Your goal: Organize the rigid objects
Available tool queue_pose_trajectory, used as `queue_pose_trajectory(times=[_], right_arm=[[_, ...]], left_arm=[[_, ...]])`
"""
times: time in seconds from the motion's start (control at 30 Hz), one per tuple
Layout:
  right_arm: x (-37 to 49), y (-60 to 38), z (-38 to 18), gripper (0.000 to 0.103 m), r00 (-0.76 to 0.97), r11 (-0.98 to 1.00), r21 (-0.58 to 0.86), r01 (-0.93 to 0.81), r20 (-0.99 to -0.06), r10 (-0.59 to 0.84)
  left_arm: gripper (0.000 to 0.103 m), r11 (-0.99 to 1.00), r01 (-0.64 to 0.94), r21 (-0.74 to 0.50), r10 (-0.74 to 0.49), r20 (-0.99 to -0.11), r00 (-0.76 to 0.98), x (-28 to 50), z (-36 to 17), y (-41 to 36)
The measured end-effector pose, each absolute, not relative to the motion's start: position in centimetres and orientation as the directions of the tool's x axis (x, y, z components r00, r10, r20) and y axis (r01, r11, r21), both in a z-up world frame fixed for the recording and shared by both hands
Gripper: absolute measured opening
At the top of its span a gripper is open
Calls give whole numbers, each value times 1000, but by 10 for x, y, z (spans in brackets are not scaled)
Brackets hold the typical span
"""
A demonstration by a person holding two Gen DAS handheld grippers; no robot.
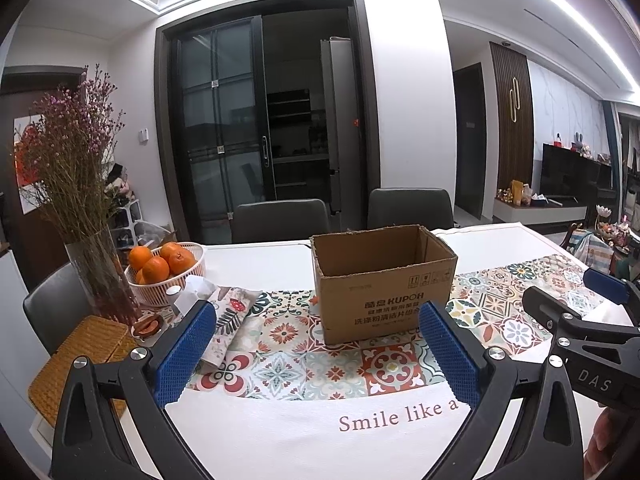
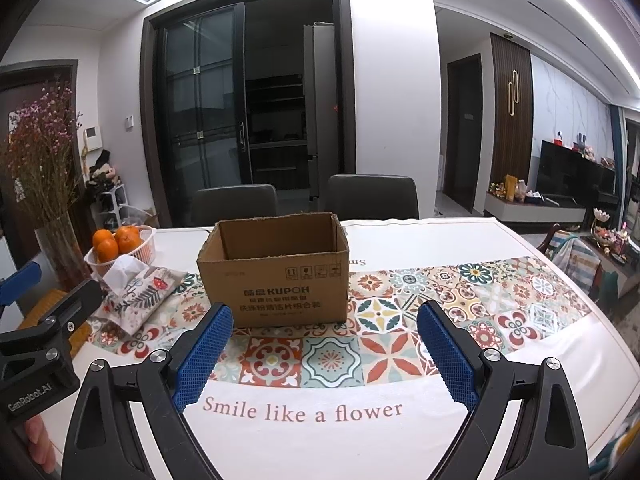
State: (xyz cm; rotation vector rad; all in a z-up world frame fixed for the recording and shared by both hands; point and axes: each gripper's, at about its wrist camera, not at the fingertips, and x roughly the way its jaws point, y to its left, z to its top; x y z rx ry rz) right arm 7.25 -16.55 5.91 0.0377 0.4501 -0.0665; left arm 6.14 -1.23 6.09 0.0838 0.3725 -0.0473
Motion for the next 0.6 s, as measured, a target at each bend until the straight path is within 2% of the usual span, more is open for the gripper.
queue_pose_trajectory(times=[0.6], right_arm=[[73, -164, 63, 94, 900, 997, 18, 73, -431, -58]], left_arm=[[103, 996, 55, 76, -24, -360, 933, 59, 62, -12]])
